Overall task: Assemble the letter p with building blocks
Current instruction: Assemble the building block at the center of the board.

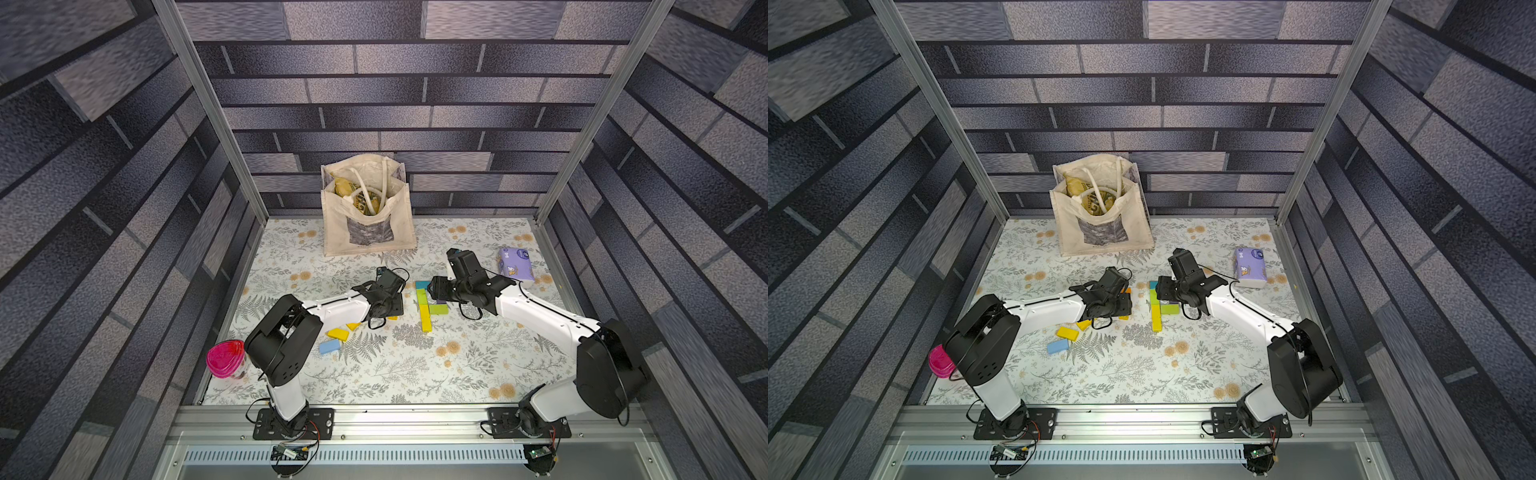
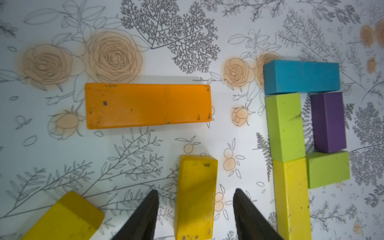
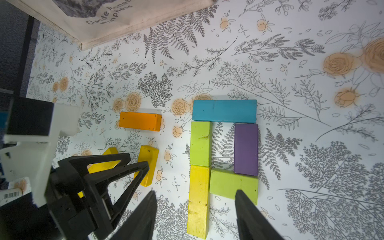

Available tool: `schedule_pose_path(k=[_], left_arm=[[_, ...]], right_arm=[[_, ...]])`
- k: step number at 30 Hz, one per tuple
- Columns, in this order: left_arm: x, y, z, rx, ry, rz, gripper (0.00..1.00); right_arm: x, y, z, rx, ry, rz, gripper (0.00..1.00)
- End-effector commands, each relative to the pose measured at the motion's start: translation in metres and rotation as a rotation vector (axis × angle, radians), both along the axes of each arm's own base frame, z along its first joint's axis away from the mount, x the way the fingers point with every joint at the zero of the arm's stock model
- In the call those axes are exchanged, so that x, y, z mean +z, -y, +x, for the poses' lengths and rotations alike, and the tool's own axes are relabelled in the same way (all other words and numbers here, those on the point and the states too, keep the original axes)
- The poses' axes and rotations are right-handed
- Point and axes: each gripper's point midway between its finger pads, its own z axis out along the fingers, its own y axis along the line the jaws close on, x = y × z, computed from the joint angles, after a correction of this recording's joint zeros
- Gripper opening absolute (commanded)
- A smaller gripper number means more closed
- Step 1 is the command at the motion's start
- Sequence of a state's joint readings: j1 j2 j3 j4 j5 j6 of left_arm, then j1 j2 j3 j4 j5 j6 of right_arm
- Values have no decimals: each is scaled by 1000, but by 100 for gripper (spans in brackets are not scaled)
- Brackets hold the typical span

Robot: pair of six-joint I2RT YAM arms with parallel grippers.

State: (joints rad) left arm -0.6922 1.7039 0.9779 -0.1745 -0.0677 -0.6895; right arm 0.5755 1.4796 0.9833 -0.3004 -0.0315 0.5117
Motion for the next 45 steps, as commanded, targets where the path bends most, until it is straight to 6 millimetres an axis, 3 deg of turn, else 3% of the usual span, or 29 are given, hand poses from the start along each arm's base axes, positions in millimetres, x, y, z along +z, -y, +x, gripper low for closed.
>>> schedule_pose_path(k=[1, 6, 7, 11, 19, 26, 28, 45], left_arm=[[26, -13, 8, 30, 103, -42, 53], [4, -14, -2, -35, 51, -115, 20], [2, -12, -3, -49, 44, -132, 15], [-7, -11, -5, -65, 26, -140, 0], [-16, -5, -9, -79, 3, -164, 0], [-18, -15, -9, -62, 5, -110, 0], [-19, -16, -10, -65, 3, -106, 0], [-36, -11, -14, -59, -64, -109, 0]], right_arm=[[-5, -13, -12, 7, -57, 121, 45], [-25, -41, -19, 26, -134, 207, 4], [-28, -47, -19, 27, -147, 228, 0], [-38, -65, -19, 38, -185, 266, 0], [-57, -88, -19, 45, -257, 256, 0], [-82, -90, -21, 16, -340, 188, 0], [-78, -96, -15, 20, -338, 195, 0], [-102, -111, -23, 46, -431, 202, 0]])
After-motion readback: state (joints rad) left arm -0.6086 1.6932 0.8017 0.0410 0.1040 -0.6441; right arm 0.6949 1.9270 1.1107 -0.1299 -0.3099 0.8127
